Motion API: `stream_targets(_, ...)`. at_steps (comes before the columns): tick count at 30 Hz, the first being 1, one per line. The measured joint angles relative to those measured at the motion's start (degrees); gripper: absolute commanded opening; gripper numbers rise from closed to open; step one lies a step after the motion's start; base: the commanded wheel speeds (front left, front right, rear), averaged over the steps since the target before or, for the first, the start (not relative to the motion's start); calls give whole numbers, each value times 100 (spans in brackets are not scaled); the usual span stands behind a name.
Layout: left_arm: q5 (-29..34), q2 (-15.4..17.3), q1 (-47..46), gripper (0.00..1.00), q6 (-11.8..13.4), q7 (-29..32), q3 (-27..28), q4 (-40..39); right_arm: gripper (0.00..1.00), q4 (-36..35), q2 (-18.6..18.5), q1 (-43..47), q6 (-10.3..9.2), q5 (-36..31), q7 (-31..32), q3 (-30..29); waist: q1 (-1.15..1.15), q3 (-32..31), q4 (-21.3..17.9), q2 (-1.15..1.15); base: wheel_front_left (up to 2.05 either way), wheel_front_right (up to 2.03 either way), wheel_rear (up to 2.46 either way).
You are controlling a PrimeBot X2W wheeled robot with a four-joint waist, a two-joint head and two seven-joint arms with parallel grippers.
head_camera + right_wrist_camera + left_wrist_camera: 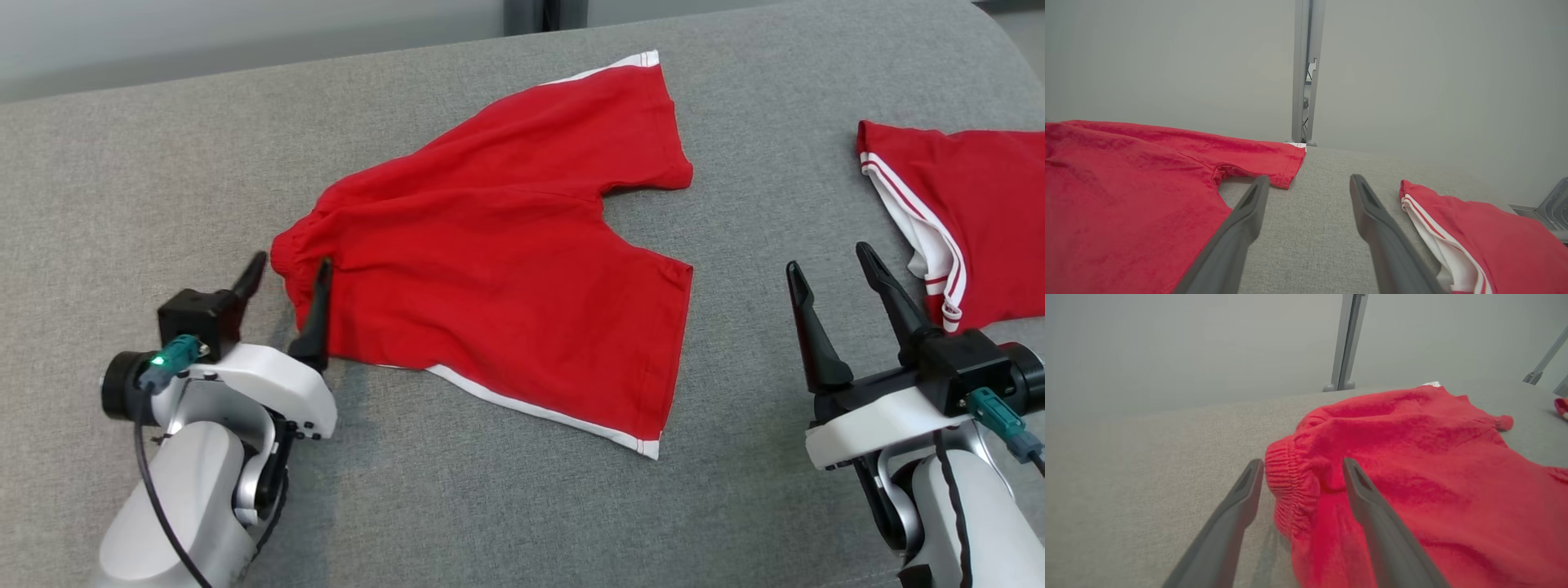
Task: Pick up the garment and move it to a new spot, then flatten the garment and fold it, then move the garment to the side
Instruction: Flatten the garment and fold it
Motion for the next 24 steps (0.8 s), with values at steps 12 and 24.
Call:
stream_targets(12, -286, 58, 421, 100, 289, -684, 848, -614, 100, 115, -2, 338, 0, 381, 20, 500, 0, -142, 30, 0, 0, 0, 0)
stream_targets(24, -82, -278, 959, 100, 193, -709, 1174, -890, 100, 52, -399, 837, -1, 1646, 956, 2014, 0, -241, 218, 0, 0, 0, 0)
